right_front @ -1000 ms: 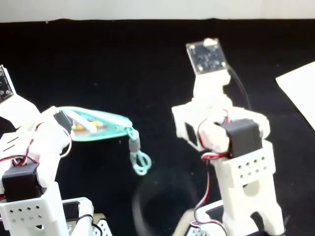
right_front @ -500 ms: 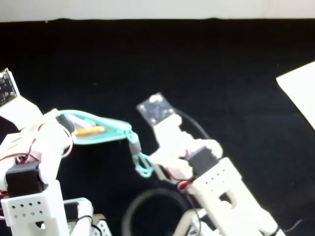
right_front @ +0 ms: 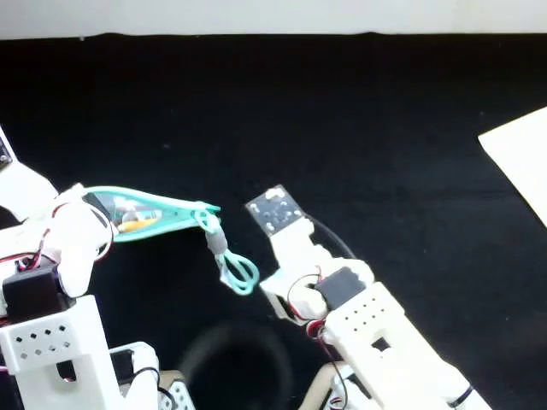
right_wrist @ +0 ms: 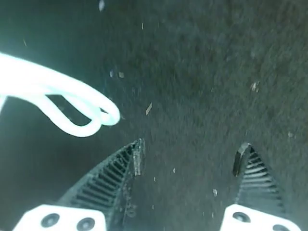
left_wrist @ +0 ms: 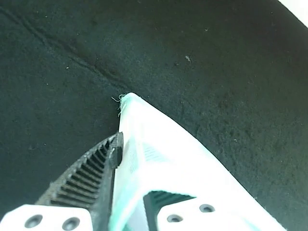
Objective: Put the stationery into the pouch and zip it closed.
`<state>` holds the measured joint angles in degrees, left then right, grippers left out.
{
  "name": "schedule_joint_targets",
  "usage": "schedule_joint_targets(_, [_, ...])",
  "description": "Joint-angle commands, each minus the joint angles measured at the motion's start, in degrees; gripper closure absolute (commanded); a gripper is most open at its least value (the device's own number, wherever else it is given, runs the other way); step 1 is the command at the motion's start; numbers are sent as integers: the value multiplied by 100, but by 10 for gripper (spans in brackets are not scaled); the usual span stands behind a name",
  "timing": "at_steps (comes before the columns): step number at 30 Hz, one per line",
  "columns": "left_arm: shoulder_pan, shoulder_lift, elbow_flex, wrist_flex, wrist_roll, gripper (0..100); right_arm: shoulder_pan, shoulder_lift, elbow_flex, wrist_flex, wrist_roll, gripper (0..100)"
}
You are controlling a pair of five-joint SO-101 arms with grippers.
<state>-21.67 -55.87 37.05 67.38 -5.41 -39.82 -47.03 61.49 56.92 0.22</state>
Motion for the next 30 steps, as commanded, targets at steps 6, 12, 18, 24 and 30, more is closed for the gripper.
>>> schedule_joint_targets(6, [-84,611,-180,-325,44,993,31,-119,-57,-171,-343,704])
schedule_joint_targets(12, [-84,796,-180,-325,26,993,-945,-119,-57,-831,-932,704])
schedule_joint_targets(18, [-84,796,-180,-325,18,993,-1341,-119,4,-1077,-1055,704])
schedule_joint_targets(24, [-84,804,-171,-325,18,993,-1138,-119,13,-1051,-862,704])
schedule_joint_targets(30, [-84,804,-145,-316,18,993,-1490,-119,-48,-1086,-862,704])
